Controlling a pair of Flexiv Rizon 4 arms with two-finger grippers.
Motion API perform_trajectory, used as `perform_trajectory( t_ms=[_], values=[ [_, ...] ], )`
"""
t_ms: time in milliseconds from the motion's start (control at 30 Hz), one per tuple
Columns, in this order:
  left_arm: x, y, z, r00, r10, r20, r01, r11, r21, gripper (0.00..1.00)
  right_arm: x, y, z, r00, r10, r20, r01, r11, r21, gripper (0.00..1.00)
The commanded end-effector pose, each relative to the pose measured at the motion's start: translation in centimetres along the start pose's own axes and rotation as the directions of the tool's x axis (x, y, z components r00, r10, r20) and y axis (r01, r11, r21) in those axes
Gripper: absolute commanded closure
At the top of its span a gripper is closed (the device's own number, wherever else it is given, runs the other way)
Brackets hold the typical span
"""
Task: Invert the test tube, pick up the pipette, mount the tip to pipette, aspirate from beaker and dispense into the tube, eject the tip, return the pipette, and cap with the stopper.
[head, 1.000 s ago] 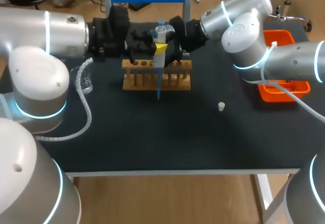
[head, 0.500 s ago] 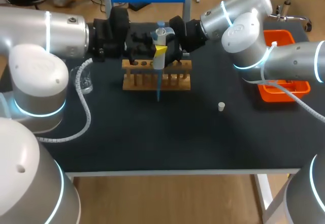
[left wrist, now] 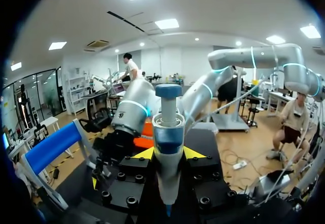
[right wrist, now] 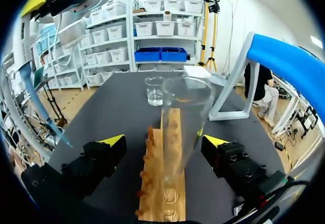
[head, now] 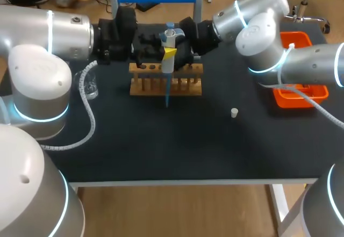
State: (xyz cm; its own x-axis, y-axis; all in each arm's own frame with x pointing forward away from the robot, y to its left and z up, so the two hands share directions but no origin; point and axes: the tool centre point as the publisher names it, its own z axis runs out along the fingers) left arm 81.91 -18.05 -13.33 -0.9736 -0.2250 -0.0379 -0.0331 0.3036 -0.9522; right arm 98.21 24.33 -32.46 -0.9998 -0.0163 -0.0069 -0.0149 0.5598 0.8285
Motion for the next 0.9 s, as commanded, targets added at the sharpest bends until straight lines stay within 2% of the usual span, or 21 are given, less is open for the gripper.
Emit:
perform_trajectory(
  t_ms=[33, 333, 667, 900],
  values=[
    [-0.1, 0.0, 0.0, 1.0, 0.001, 0.0, -0.001, 1.0, 0.003, 1.0, 1.3, 0.0, -3.2, 1.0, -0.003, 0.012, 0.003, 1.0, 0.012, 0.0],
    [-0.1, 0.0, 0.0, 1.0, 0.001, 0.0, -0.001, 1.0, 0.003, 1.0, 2.9, -0.3, -7.8, 1.0, 0.004, 0.029, -0.003, 1.0, -0.018, 0.0],
    [-0.1, 0.0, 0.0, 1.0, 0.001, 0.0, -0.001, 1.0, 0.003, 1.0, 4.4, -1.1, -13.5, 0.996, -0.012, 0.088, 0.014, 1.0, -0.019, 0.0],
    [-0.1, 0.0, 0.0, 1.0, 0.001, 0.0, -0.001, 1.0, 0.003, 1.0, 6.7, -1.5, -16.9, 0.997, -0.037, 0.064, 0.045, 0.991, -0.126, 0.0]
  ],
)
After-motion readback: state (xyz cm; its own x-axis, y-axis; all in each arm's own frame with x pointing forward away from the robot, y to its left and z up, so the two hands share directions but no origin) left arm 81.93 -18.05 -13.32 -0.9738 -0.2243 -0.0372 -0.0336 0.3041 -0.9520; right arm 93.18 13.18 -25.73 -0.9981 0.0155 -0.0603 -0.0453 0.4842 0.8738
